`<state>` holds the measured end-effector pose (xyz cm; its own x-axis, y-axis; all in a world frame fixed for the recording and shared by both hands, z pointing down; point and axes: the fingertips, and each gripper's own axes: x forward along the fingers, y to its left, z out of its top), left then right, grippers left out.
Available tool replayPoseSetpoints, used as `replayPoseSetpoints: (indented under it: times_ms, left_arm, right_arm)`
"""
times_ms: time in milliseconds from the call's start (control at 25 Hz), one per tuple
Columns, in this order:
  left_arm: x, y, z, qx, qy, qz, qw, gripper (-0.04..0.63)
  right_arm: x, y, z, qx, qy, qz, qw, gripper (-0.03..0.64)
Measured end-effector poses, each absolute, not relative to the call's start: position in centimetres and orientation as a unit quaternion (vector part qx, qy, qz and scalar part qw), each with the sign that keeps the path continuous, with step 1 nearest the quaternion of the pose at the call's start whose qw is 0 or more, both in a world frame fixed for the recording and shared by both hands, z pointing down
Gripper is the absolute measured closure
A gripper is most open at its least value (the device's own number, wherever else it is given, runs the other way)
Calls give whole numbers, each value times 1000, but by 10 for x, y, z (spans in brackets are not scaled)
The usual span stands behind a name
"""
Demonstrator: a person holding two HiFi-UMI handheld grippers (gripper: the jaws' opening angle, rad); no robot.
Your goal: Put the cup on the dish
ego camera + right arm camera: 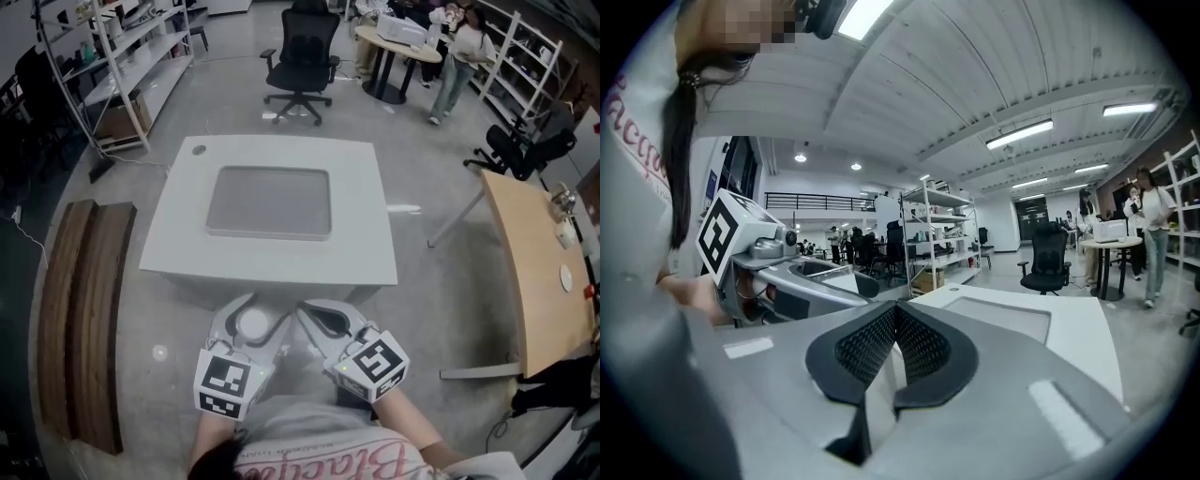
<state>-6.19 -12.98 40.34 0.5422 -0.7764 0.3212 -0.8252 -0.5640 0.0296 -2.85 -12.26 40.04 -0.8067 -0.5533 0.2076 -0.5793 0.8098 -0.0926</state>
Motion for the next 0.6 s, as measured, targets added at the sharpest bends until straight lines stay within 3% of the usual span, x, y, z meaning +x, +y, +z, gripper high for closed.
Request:
replayPoseSetpoints:
  times_ms: [600]
  left_arm:
    - [-62,-318,437,865,-472,153,75,348]
  right_arm:
    - [-27,-296,419,287,-946,102,110,615]
